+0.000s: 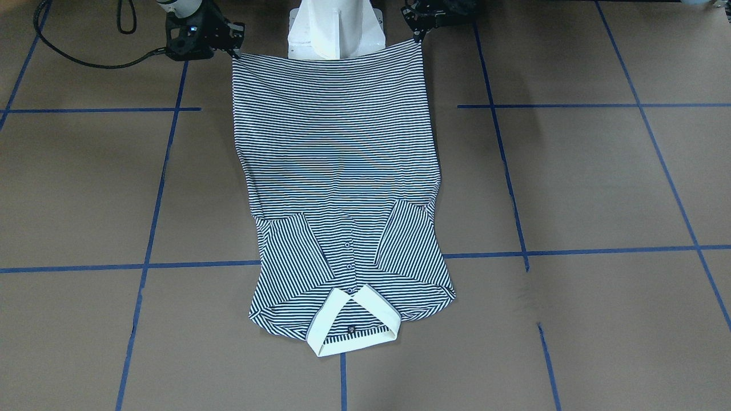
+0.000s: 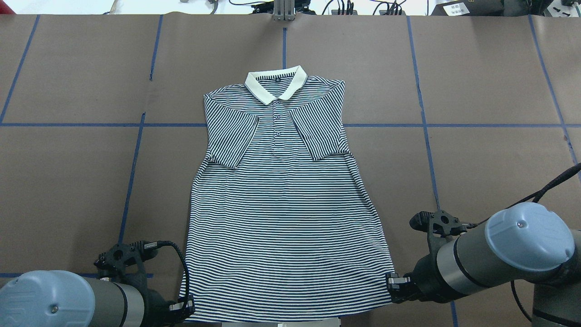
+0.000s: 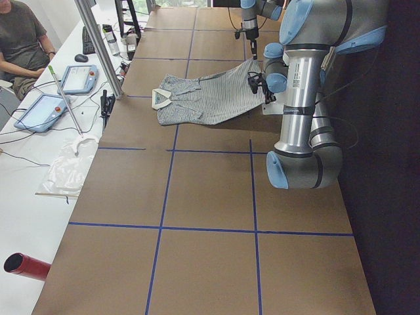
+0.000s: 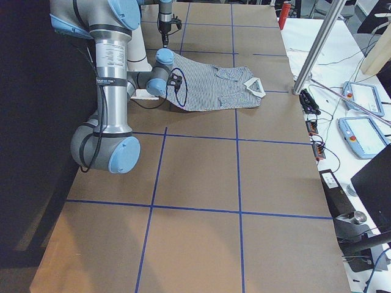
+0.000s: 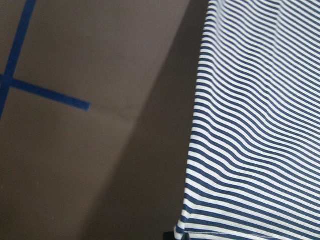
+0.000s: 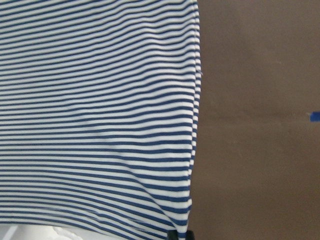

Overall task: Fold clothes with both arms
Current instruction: 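Grasp both hem corners nearest the robot with the left and right grippers, then lift the hem with both grippers and fold it toward the collar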

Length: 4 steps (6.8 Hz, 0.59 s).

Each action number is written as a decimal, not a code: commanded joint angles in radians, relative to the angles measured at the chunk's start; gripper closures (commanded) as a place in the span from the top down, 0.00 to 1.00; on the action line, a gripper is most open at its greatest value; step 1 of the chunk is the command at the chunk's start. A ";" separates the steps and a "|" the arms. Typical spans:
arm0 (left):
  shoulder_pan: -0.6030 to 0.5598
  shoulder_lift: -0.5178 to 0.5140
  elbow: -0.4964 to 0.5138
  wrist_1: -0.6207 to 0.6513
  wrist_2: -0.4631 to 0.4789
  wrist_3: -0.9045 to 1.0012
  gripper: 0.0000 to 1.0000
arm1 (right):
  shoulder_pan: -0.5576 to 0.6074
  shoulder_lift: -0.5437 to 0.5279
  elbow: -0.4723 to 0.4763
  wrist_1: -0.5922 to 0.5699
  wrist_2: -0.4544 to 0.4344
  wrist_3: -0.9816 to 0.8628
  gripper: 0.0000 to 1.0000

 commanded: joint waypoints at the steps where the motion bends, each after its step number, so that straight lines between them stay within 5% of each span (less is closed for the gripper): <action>1: -0.108 -0.048 0.006 0.000 0.001 0.060 0.00 | 0.166 0.104 -0.058 -0.001 -0.029 -0.134 0.00; 4: -0.346 -0.155 0.145 0.000 -0.002 0.239 0.00 | 0.374 0.299 -0.237 0.000 -0.109 -0.368 0.00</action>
